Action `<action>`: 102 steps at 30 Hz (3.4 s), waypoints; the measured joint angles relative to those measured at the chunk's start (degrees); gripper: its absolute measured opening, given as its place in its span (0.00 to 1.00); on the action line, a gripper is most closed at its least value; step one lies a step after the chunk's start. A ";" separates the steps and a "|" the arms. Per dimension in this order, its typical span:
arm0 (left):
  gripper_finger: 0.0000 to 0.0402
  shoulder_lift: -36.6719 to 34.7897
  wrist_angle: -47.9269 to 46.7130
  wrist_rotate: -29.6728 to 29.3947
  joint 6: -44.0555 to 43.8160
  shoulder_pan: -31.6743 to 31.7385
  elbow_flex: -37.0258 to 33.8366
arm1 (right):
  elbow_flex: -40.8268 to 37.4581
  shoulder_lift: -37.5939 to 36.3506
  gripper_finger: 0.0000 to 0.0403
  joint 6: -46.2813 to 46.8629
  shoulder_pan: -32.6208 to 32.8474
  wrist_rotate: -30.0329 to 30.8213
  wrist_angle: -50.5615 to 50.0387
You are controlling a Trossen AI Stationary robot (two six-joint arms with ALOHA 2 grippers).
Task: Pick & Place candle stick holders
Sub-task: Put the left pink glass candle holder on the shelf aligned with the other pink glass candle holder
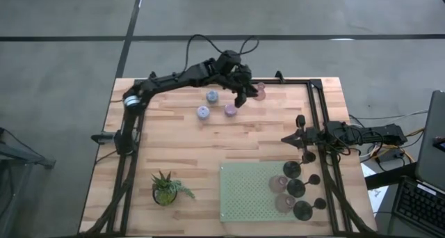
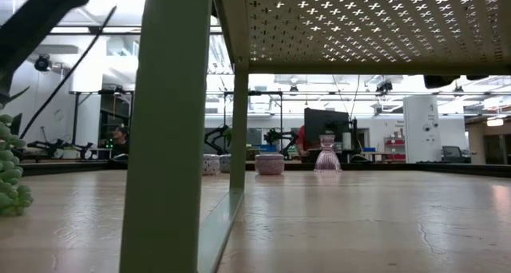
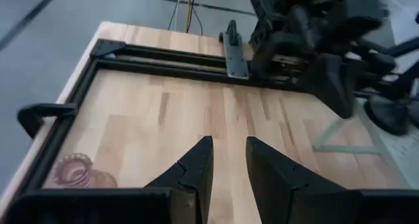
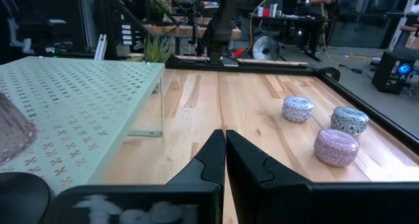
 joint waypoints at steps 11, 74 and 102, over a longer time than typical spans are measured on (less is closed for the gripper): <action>0.23 -18.05 30.97 -0.23 -3.78 -3.44 -31.95 | 0.01 0.02 0.02 0.11 0.01 0.01 0.20; 0.23 -38.36 72.82 -11.34 -12.36 -13.38 -68.72 | 33.84 60.94 0.59 5.38 -22.05 24.03 -0.68; 0.23 -38.36 72.30 -11.34 -11.44 -13.38 -68.74 | 48.98 88.41 0.55 1.04 -31.07 24.05 -2.00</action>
